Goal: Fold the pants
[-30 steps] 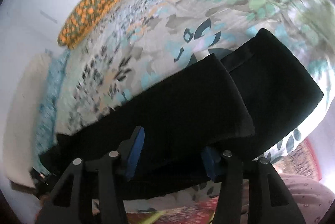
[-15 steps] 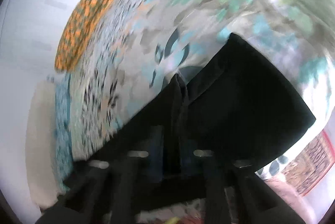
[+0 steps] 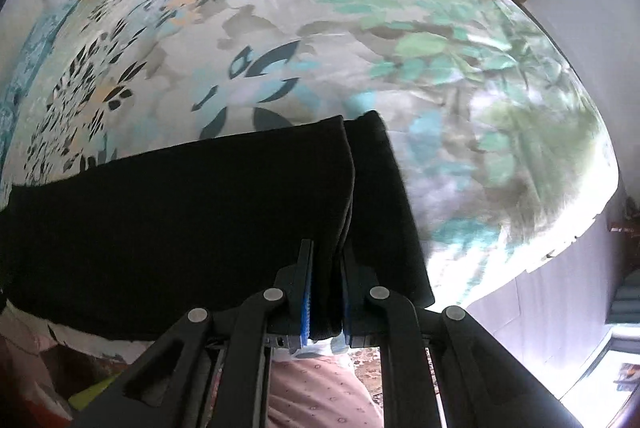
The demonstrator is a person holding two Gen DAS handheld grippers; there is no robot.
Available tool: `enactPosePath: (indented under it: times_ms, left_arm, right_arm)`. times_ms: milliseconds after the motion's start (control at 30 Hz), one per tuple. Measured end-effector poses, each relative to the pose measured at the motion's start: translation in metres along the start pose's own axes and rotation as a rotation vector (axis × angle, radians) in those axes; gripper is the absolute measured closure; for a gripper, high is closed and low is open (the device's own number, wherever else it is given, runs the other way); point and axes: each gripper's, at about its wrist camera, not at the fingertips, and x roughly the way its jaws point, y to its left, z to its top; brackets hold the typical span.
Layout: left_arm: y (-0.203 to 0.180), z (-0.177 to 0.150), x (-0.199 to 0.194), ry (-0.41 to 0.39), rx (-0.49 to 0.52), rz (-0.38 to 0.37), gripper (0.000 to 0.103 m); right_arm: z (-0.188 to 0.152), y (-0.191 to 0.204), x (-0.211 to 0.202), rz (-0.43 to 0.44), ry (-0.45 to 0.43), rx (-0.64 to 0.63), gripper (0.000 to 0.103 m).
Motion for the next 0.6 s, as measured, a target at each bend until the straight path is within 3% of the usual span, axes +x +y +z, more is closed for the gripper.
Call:
enactPosePath:
  times_ms: [100,333,600]
  left_arm:
    - [0.000,-0.001,0.001,0.009,-0.009,-0.018,0.096]
    - [-0.015,-0.006,0.009,0.040,0.054,-0.010,0.096]
    - [-0.015,-0.006,0.017,0.074,0.062,-0.005,0.096]
  right_arm:
    - [0.002,-0.006,-0.010,-0.027,-0.046,0.006,0.091]
    - [0.004,-0.007,-0.009,-0.118,-0.036,0.011,0.091]
    - [0.004,-0.009,0.003,-0.167,0.037,0.022,0.091]
